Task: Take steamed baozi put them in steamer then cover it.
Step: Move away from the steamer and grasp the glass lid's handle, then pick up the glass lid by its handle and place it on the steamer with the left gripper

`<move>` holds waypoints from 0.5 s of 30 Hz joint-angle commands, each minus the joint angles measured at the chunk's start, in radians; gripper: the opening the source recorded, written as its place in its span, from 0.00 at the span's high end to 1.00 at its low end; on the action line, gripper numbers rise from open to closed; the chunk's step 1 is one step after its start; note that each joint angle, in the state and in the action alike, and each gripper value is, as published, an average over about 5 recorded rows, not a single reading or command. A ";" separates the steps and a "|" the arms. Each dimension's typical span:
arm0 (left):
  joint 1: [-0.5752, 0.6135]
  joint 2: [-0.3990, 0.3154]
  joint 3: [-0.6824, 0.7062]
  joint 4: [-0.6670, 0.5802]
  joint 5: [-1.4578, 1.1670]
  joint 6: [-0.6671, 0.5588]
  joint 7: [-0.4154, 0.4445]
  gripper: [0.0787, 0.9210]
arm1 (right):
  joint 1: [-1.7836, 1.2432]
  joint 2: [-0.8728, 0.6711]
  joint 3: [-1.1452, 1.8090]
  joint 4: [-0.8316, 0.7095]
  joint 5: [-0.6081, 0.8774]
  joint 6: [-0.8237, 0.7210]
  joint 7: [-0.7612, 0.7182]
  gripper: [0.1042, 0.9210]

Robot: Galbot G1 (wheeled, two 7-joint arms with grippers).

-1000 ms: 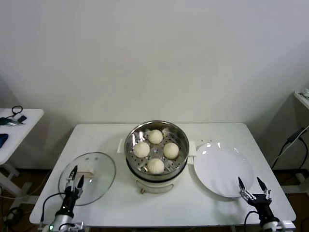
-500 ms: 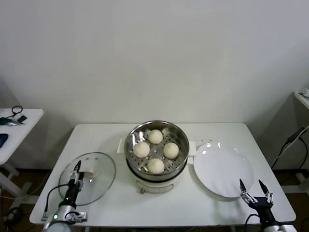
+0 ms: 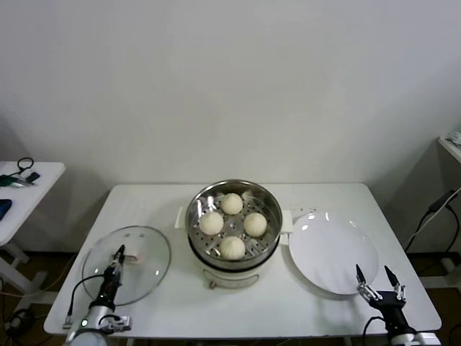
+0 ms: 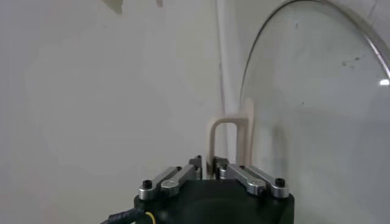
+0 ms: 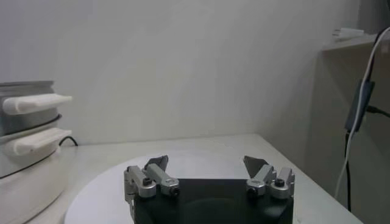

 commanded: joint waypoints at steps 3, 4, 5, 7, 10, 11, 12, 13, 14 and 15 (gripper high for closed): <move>0.016 0.014 -0.002 -0.090 -0.055 0.009 0.028 0.93 | 0.000 0.007 0.005 0.026 -0.040 -0.038 0.027 0.12; 0.027 0.023 -0.002 -0.125 -0.080 0.017 0.043 0.93 | -0.001 0.008 0.007 0.033 -0.053 -0.046 0.035 0.12; 0.038 0.035 -0.002 -0.160 -0.107 0.025 0.058 0.94 | -0.001 0.009 0.008 0.040 -0.067 -0.055 0.044 0.12; 0.062 0.067 -0.004 -0.231 -0.165 0.047 0.088 0.94 | 0.000 0.010 0.011 0.055 -0.096 -0.077 0.065 0.12; 0.092 0.128 -0.015 -0.330 -0.254 0.090 0.131 0.94 | 0.002 0.012 0.011 0.071 -0.128 -0.103 0.087 0.12; 0.101 0.151 -0.020 -0.360 -0.287 0.111 0.150 0.94 | 0.004 0.012 0.009 0.074 -0.137 -0.108 0.091 0.12; 0.109 0.174 -0.024 -0.394 -0.325 0.137 0.174 0.94 | 0.006 0.013 0.008 0.075 -0.145 -0.110 0.093 0.12; 0.117 0.200 -0.029 -0.433 -0.366 0.171 0.204 0.94 | 0.009 0.013 0.005 0.075 -0.152 -0.111 0.094 0.12; 0.125 0.224 -0.032 -0.467 -0.407 0.206 0.235 0.94 | 0.012 0.013 0.003 0.075 -0.157 -0.111 0.094 0.12; 0.131 0.245 -0.036 -0.505 -0.442 0.243 0.266 0.94 | 0.015 0.014 0.000 0.073 -0.159 -0.110 0.094 0.12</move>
